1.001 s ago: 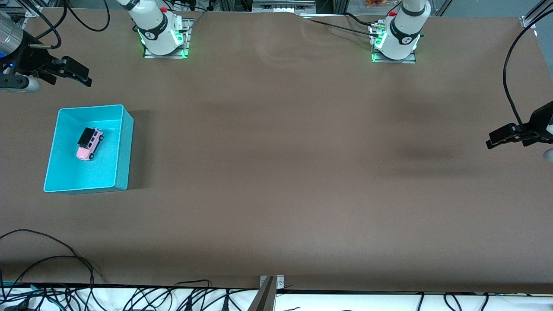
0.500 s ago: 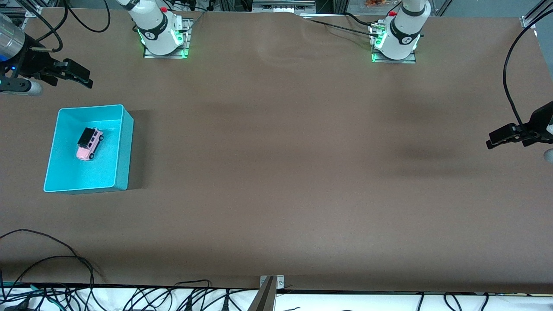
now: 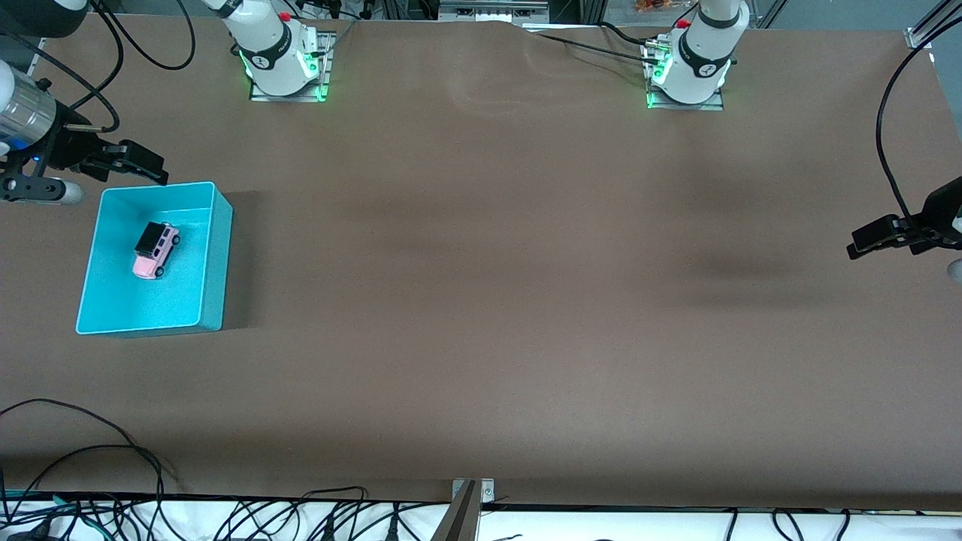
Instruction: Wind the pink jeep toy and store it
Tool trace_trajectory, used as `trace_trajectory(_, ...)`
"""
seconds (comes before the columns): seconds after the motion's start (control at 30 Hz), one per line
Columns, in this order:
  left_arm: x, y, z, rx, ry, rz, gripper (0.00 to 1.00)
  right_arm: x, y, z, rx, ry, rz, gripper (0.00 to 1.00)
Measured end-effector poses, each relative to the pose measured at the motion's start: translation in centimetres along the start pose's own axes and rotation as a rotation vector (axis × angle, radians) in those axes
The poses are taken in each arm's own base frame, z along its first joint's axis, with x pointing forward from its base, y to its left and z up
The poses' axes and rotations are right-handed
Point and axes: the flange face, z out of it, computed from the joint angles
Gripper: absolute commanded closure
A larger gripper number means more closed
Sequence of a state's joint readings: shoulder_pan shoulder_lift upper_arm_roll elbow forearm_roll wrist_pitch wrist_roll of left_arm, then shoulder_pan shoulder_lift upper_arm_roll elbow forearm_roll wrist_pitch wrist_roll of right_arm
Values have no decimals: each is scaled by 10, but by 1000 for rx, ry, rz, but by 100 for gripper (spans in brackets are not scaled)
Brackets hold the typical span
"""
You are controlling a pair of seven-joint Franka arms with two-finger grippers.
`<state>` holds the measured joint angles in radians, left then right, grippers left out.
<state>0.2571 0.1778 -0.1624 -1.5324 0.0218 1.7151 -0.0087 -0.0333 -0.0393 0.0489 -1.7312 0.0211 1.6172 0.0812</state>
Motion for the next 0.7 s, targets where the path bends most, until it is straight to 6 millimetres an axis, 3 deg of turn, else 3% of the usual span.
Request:
trace_trajectory(0.3,0,0,0,0,0,0,0,8,-1,-14,-20,28,-20,0)
trace_trajectory(0.7,0,0,0,0,0,0,0,17,-1,-10,-22,18,-20,0)
